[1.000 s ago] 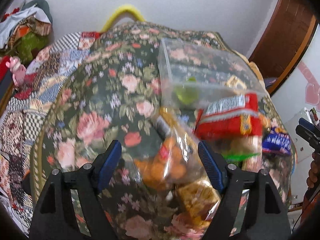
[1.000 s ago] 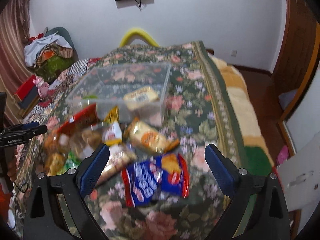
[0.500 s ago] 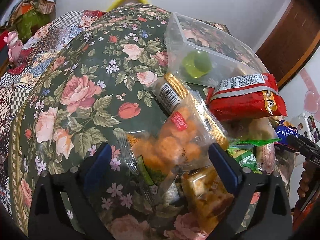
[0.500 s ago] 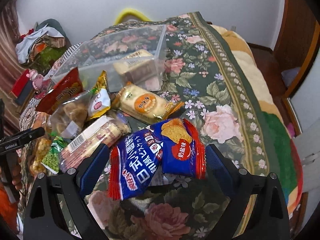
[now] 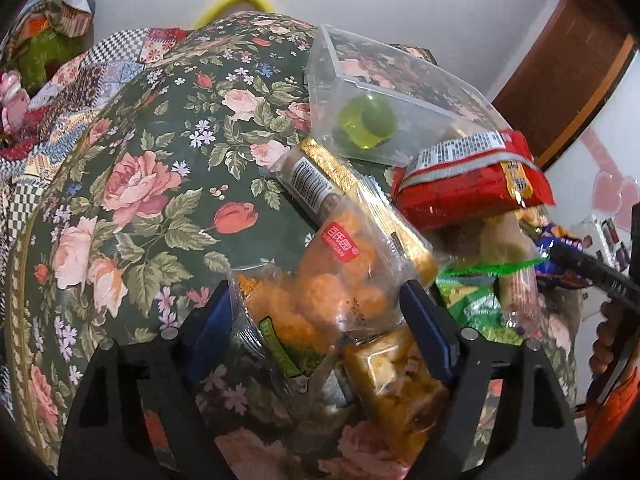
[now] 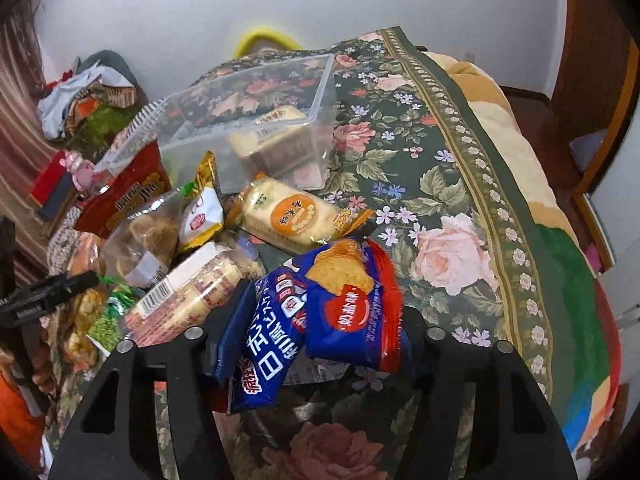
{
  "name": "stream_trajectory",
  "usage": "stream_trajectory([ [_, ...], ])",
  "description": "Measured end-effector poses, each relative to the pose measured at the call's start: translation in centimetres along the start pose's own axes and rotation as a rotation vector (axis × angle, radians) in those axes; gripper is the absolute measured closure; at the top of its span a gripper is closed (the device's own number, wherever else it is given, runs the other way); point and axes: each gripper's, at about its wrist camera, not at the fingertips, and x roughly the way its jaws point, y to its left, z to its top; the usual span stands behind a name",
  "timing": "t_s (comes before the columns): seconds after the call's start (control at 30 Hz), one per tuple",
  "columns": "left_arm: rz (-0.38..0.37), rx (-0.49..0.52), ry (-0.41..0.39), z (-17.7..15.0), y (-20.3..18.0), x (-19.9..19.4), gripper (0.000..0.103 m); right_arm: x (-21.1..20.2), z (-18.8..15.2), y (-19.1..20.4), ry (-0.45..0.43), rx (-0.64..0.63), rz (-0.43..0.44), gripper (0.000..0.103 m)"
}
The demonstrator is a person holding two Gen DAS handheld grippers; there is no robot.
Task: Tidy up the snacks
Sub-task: 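Grasp the orange puff bag with left tool while right tool grasps blue cracker packet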
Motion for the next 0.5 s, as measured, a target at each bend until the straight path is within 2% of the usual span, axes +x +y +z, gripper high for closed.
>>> stream_trajectory([
  [0.13, 0.022, 0.007, -0.006, -0.4, -0.2, -0.6, 0.028, -0.7, -0.2, 0.1, -0.020, -0.012, 0.001, 0.055],
  [0.3, 0.070, 0.039, -0.022, -0.8, -0.9, -1.8, 0.045, -1.6, -0.2, 0.4, -0.046, -0.024, 0.006, 0.062],
  [0.4, 0.077, 0.044, -0.039, -0.6, -1.0, -2.6, 0.048, -1.9, 0.1, 0.4, -0.058, -0.028, 0.012, 0.067],
  [0.5, 0.079, 0.045, -0.069, -0.2, -1.2, -3.8, 0.048, -2.3, 0.2, 0.6, -0.068, -0.032, 0.018, 0.067],
])
